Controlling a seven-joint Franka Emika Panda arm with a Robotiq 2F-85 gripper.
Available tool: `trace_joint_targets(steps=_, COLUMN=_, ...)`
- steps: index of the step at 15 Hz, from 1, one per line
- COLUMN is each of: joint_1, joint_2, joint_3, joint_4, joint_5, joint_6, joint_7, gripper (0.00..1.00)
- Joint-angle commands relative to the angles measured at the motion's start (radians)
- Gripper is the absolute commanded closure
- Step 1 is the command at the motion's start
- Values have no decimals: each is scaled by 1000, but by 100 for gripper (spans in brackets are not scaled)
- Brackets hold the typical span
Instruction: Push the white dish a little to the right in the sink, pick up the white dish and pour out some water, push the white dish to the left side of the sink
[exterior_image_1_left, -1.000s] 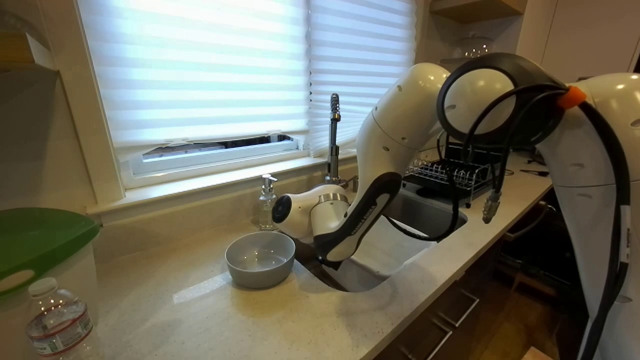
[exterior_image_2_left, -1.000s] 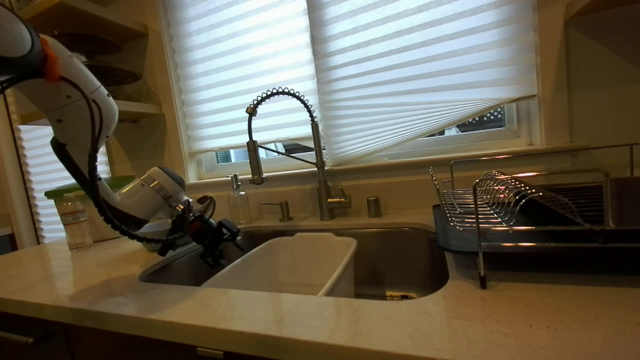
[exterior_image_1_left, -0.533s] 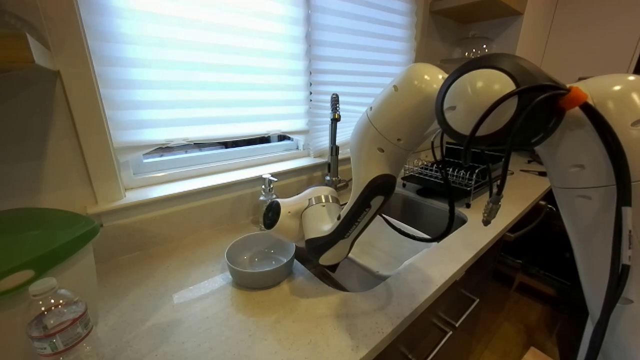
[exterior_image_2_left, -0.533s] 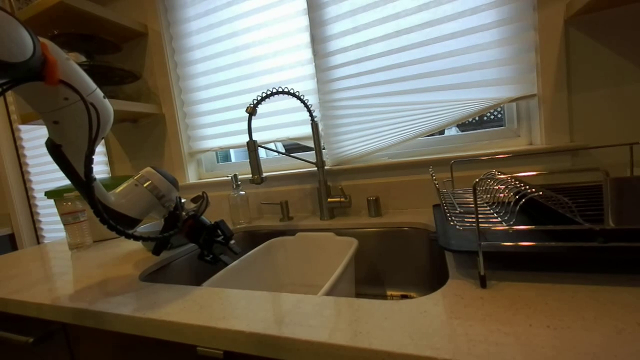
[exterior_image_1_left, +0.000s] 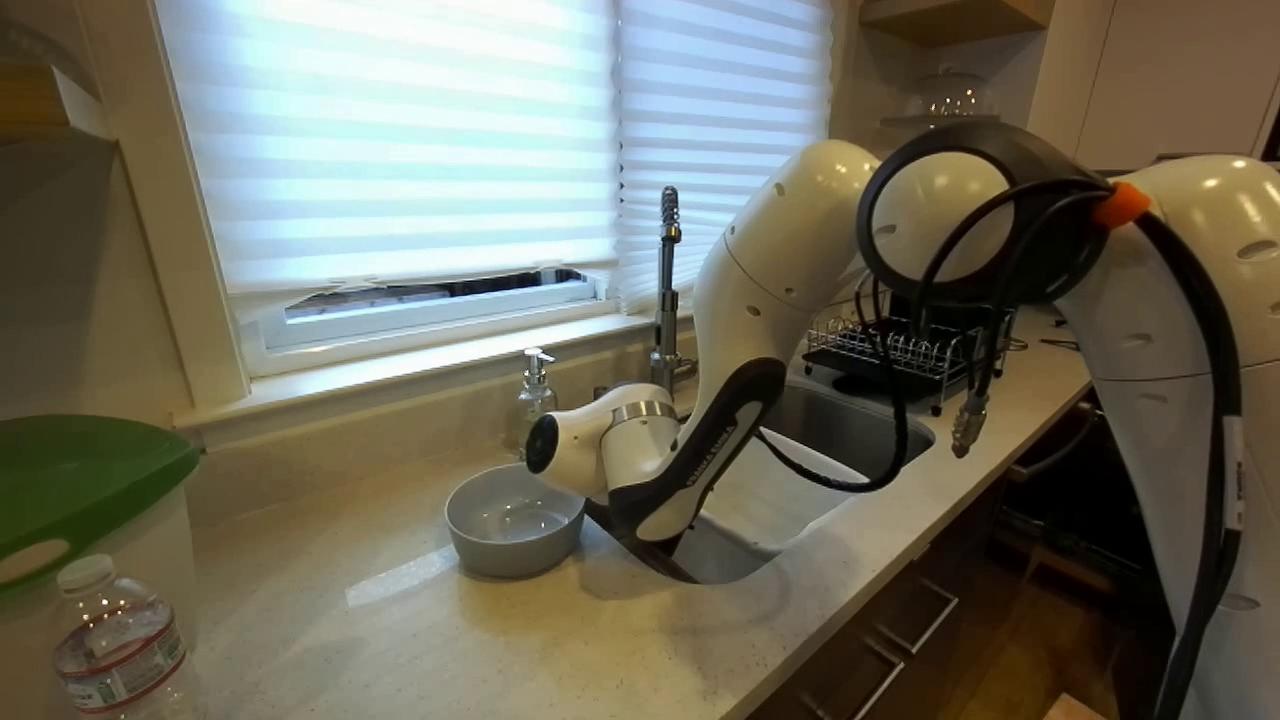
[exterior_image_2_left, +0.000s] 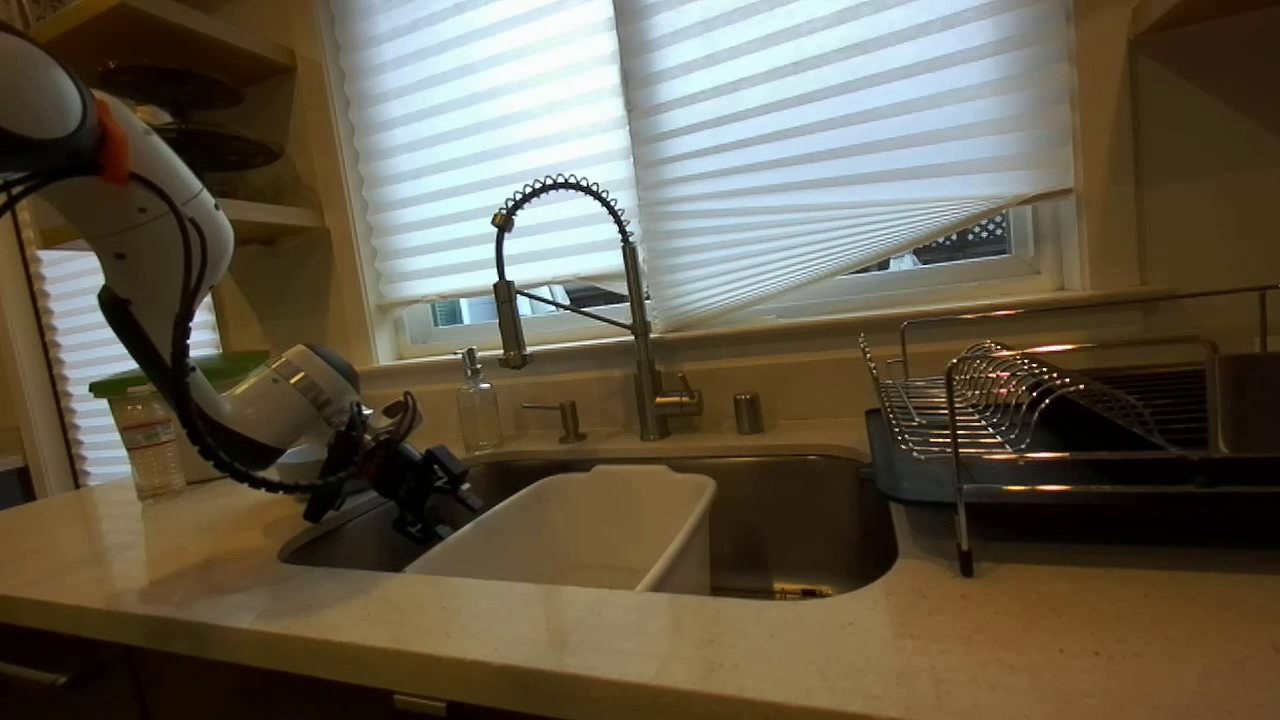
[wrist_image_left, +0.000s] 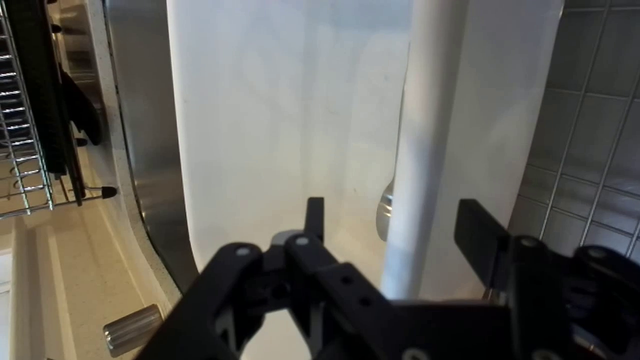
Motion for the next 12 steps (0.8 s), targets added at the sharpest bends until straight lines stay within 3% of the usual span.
trace_joint_targets(steps=1, joint_1=-2, joint_2=34, joint_3=2, joint_4=19, joint_5=-24, joint_6=-21, joint_7=41, gripper=34)
trace_joint_targets(steps=3, joint_1=-3, joint_2=42, joint_3=-1, joint_4=21, joint_5=-25, joint_6=-21, joint_7=53, gripper=45)
trace_joint_targets(steps=5, joint_1=-3, joint_2=46, joint_3=-6, joint_4=20, joint_5=-32, joint_6=-23, joint_7=65, gripper=46)
trace_joint_targets(steps=7, joint_1=-7, joint_2=46, joint_3=-8, joint_4=18, joint_5=-39, joint_6=-18, joint_7=77, gripper=68)
trace_joint_targets(steps=12, joint_1=-11, joint_2=28, joint_3=-4, joint_4=9, joint_5=-43, joint_6=-12, joint_7=103, gripper=99)
